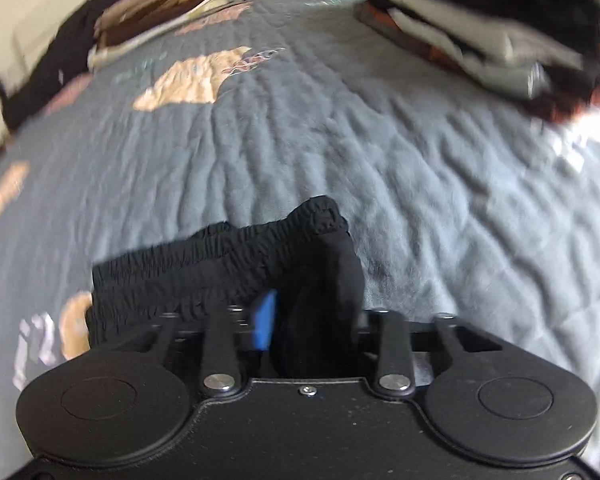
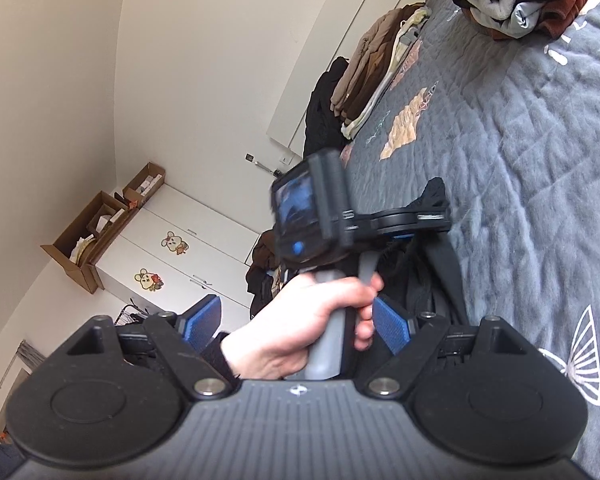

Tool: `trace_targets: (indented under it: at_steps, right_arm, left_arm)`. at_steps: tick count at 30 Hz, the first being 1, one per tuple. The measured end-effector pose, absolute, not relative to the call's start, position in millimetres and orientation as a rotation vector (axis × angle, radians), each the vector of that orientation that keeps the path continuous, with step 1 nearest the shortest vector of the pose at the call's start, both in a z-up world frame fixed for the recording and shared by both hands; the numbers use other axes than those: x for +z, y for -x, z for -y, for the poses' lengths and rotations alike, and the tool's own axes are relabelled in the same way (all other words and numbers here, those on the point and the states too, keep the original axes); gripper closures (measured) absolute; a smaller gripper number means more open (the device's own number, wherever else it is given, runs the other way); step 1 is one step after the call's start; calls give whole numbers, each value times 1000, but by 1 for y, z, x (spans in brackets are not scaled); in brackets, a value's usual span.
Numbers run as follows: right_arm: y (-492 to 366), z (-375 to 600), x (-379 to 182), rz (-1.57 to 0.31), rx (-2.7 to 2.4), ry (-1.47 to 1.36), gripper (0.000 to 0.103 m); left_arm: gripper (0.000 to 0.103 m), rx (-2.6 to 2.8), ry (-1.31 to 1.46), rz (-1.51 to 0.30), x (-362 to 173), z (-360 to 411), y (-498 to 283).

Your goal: Fold clothes

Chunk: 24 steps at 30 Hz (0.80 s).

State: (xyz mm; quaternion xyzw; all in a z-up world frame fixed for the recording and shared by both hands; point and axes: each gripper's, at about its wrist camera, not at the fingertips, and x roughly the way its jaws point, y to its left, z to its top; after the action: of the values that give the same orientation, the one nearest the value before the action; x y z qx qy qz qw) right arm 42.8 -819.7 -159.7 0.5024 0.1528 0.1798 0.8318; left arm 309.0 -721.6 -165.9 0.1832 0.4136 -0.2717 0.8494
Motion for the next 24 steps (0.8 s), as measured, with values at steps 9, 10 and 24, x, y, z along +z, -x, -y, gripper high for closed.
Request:
trace_targets:
  at_steps: [9, 10, 24]
  right_arm:
    - [-50, 816, -161, -332, 390, -1058, 21]
    - [-50, 815, -161, -333, 389, -1058, 21]
    - [-52, 811, -163, -351, 379, -1044, 21]
  left_arm:
    - [93, -654, -7, -895, -114, 626, -312]
    - [93, -657, 10, -888, -110, 620, -311]
    - [94, -594, -90, -882, -136, 684, -333]
